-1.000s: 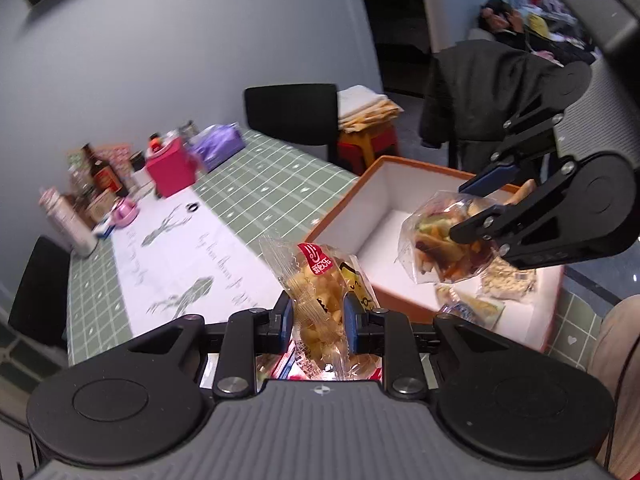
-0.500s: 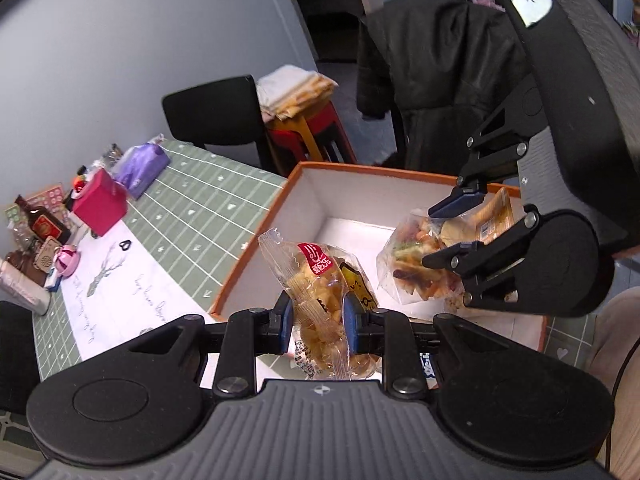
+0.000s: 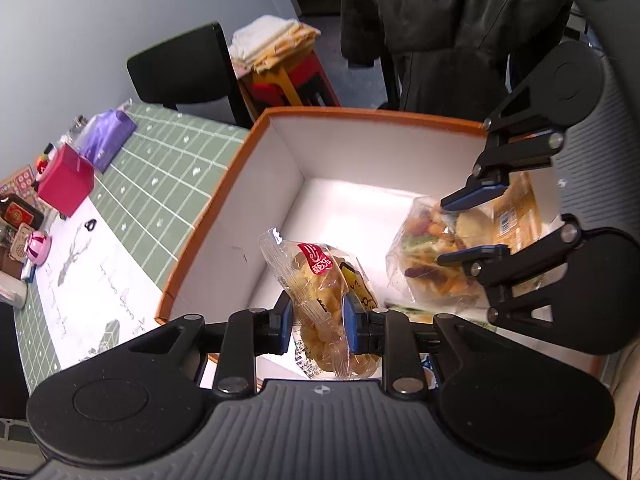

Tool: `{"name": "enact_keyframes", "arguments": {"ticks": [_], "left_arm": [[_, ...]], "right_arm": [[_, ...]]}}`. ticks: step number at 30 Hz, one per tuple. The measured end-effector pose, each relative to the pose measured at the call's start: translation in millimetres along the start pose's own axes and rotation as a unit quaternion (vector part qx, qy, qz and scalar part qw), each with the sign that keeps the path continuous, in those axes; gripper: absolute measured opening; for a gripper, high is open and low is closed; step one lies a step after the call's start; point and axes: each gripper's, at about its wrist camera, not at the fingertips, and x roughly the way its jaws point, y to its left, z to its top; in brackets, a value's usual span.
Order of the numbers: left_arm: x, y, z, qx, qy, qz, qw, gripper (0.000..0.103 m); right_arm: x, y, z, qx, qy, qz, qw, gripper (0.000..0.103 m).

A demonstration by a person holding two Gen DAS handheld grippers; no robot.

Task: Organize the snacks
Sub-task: 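Lower both packs into the box and open both grippers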

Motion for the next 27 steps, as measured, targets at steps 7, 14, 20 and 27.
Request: {"name": "enact_keyframes", "arguments": {"ticks": [7,14,20,27], "left_arm": [[20,1,-3,-0.008,0.020,-0.011,0.9997,0.029],[25,5,-5,-0.012,0.023,-0.012,0.9996,0.030],[26,6,-9,-0.012,0.026,-0.002,0.9996,0.037],[16,5,-12,-0.001,0.014,0.008,0.9999,0.063]], "right_arm": [[10,4,0,-0.024,-0.002,-0.008,1.000,0.030],[13,13,-3,-0.049,0.000,-0.004,0.999,0.033],[14,16,-3,-0.054,-0.002,-0.011,0.998,0.035],[7,17,-2,-0.055,-0.009,-0.017,0.998,0.055]]}}
